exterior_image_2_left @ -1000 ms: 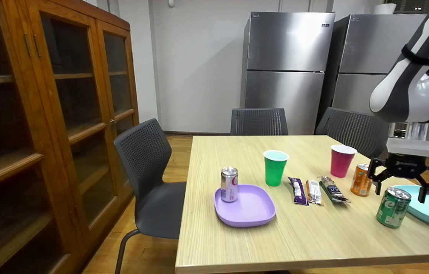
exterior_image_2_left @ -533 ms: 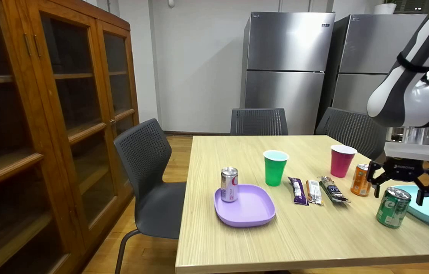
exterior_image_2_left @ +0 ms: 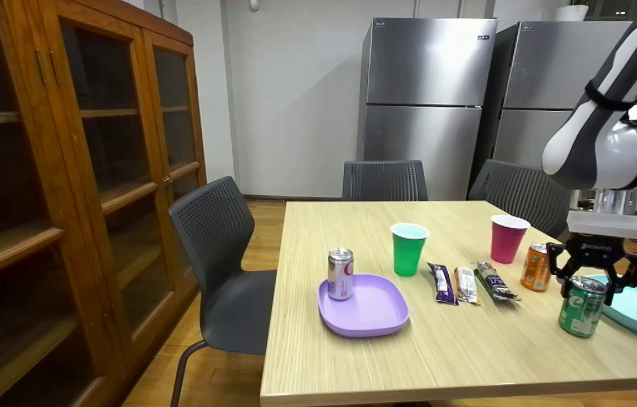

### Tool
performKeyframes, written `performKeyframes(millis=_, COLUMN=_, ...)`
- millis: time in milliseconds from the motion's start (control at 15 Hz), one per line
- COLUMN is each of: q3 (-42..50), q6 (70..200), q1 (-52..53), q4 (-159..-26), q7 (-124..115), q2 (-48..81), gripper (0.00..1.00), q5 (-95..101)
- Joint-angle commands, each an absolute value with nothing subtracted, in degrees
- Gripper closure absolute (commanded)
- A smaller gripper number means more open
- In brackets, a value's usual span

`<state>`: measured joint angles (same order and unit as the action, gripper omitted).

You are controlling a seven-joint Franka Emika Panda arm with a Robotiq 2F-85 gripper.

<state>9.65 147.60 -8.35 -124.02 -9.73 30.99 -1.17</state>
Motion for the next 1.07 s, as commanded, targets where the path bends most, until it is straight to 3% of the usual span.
performKeyframes(millis=0, q3=9.72, q6=146.61, q1=-7.02, q4=-124.34, q7=-9.76, q2=28.37, gripper=0.61, q5=-0.97)
performKeyframes(millis=1000, q3=7.23, q6=146.22, q1=8.1, q4=-128.48, q7=-19.99, q2=19.37, gripper=0.61, q5=5.03)
